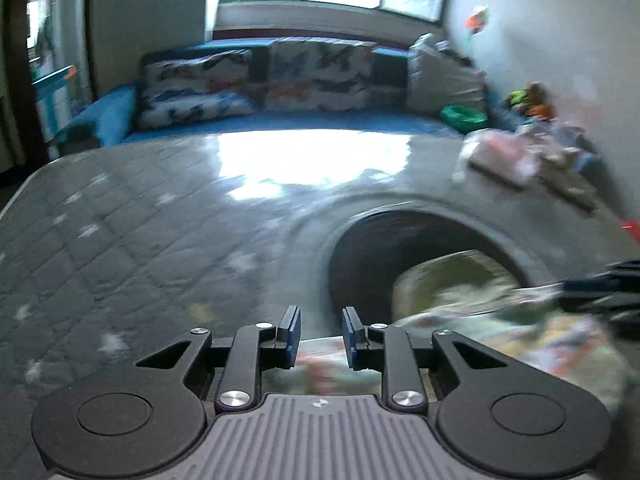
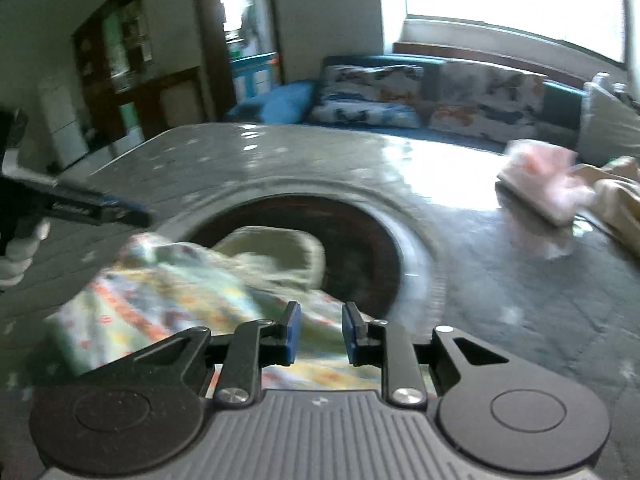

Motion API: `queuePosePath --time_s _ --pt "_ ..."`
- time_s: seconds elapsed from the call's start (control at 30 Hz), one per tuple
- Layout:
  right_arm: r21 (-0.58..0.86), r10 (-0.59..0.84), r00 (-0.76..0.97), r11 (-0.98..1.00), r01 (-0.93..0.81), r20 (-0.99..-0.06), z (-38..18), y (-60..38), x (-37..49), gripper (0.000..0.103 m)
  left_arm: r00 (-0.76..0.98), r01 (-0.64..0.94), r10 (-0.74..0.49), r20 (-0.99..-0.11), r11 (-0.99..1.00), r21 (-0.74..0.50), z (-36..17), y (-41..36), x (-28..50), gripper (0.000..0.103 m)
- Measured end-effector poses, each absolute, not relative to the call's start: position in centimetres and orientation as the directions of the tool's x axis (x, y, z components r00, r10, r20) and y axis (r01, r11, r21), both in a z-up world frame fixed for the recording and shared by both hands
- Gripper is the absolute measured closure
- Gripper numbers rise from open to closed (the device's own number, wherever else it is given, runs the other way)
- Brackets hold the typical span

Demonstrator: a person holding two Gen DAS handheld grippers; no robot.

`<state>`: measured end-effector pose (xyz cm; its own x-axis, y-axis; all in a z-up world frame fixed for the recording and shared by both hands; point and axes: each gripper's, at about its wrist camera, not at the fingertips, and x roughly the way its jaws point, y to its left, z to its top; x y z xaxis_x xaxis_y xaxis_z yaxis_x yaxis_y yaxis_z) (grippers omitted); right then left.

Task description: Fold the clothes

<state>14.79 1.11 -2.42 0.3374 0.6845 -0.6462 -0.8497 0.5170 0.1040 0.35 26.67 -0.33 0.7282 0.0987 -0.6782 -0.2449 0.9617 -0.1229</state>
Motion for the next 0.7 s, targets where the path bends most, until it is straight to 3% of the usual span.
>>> queuePosePath --time_s 0.17,0.47,0.7 --pt "0.131 0.719 0.263 0.442 -0.887 -0.644 -2.7 4.5 13.9 0.074 0.735 -0.127 -0.068 -0.675 0.964 -0.235 -0.9 23.8 2.0 0.078" --pt "0.125 0.685 0.278 0.476 -0.871 -0.673 -4.1 6.8 15.0 0.073 0.705 -0.155 -0.100 -0.702 0.944 -0.290 -3.4 24.0 4.5 0.081" --pt "0.100 0.724 0.174 0.318 -0.943 -0.668 -3.4 5.5 10.4 0.073 0.704 -0.147 -0.097 -0.703 0.949 -0.279 -3.5 23.9 4.4 0.081"
